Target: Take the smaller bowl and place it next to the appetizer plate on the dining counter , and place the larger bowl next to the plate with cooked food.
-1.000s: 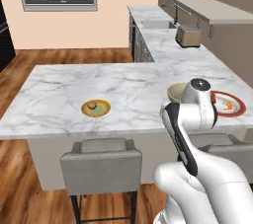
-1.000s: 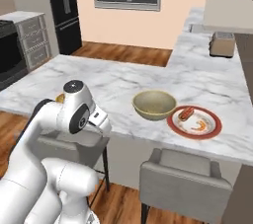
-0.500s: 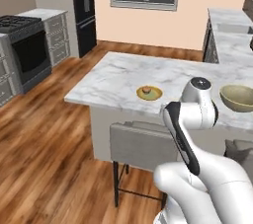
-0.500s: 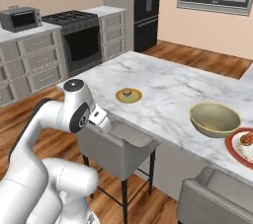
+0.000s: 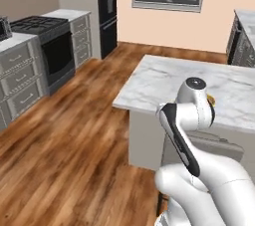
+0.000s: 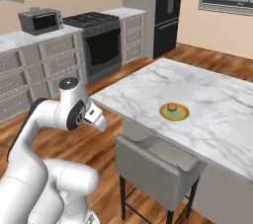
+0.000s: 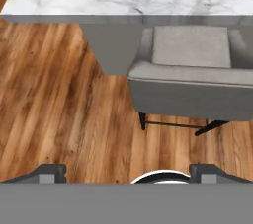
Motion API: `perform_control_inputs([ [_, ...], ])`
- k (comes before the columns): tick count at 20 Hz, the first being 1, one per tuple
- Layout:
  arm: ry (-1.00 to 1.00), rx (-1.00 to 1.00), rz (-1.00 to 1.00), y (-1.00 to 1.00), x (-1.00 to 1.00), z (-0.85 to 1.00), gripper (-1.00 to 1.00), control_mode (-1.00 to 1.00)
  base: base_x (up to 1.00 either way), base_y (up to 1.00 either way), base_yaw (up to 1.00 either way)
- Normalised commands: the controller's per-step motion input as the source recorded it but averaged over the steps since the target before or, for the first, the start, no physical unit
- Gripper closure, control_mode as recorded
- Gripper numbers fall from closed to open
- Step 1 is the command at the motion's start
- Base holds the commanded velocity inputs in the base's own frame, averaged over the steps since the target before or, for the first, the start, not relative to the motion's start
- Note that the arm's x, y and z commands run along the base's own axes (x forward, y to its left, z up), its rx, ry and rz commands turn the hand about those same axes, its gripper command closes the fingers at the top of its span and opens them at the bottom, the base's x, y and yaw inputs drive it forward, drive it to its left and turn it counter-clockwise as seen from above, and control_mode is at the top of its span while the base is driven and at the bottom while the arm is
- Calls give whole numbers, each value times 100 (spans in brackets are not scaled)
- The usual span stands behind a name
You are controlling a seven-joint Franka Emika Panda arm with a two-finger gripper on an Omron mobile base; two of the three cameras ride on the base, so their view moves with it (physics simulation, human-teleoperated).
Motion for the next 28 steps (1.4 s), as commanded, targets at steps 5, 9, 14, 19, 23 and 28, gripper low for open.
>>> perform_control_inputs([
  [5, 0, 0, 0, 0, 0, 0, -100, 100, 61, 100, 2],
  [9, 0, 0, 0, 0, 0, 0, -100, 100, 67, 100, 19],
  [14, 0, 0, 0, 0, 0, 0, -100, 100, 62, 96, 37],
  [19, 0, 0, 0, 0, 0, 0, -100, 100, 76, 62, 41],
  [23, 0, 0, 0, 0, 0, 0, -100, 100, 98, 30, 39],
  [28, 0, 0, 0, 0, 0, 0, -100, 100, 100, 4, 31],
])
